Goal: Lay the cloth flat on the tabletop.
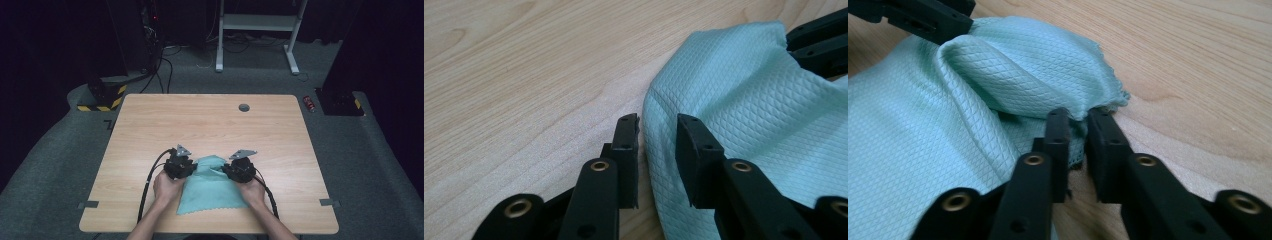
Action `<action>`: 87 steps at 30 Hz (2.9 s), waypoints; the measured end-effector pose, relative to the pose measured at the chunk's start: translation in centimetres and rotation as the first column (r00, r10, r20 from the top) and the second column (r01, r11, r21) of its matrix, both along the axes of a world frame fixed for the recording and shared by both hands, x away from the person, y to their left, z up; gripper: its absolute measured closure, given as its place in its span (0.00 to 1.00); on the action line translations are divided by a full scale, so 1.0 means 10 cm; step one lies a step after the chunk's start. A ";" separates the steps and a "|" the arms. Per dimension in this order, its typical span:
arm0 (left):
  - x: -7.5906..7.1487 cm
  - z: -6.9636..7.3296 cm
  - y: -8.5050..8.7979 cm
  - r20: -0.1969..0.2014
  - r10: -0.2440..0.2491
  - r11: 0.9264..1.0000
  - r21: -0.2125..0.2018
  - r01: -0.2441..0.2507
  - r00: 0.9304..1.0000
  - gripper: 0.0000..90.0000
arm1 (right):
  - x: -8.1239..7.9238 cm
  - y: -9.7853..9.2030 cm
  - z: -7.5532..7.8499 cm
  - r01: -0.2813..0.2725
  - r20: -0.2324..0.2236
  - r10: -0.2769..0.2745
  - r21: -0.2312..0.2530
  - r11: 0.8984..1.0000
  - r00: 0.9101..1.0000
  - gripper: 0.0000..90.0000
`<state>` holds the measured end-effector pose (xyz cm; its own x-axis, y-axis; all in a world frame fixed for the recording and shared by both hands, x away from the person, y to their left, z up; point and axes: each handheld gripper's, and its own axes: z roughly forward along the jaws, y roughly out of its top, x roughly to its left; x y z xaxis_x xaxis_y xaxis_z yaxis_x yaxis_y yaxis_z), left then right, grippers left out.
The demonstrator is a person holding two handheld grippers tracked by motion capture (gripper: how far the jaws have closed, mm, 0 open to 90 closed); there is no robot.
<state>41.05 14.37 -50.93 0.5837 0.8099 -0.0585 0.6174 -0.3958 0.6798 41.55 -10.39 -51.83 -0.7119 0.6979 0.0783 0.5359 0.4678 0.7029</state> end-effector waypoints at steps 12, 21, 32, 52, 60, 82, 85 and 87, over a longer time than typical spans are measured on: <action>0.00 -0.01 -0.06 -0.007 -0.043 0.999 0.031 0.043 0.999 0.97 | -0.04 -0.08 0.18 -0.001 0.066 0.001 0.001 1.000 0.998 1.00; -0.04 0.04 -0.03 0.014 -0.032 0.998 0.051 0.031 0.999 0.98 | 0.04 -0.37 0.30 0.077 0.093 -0.080 0.027 0.997 0.992 1.00; 0.07 0.00 -0.03 0.017 0.018 0.999 0.042 -0.019 1.000 0.78 | 0.15 -0.36 0.13 0.091 -0.040 -0.090 0.021 0.996 0.995 0.77; 0.10 0.19 -0.01 0.092 0.034 0.999 0.021 -0.036 0.995 0.99 | 0.12 -0.38 0.40 0.057 0.071 -0.053 -0.048 0.997 0.996 1.00; 0.11 0.15 0.06 0.077 0.058 0.998 -0.017 -0.057 0.995 0.93 | 0.18 -0.43 0.32 0.104 0.054 -0.100 -0.064 0.993 0.993 0.96; 0.35 0.03 0.05 -0.075 0.005 1.000 -0.025 -0.007 0.997 0.98 | 0.22 -0.28 0.04 0.090 0.009 -0.089 -0.061 0.994 0.996 0.64; 0.33 0.06 0.04 -0.052 0.008 1.000 -0.022 -0.009 0.999 0.99 | 0.20 -0.29 0.02 0.082 0.025 -0.081 -0.047 0.996 0.996 0.59; 0.29 0.12 0.03 -0.023 0.002 0.999 -0.033 -0.003 1.000 0.99 | 0.17 -0.29 -0.02 0.062 0.070 -0.059 -0.052 0.997 0.996 0.56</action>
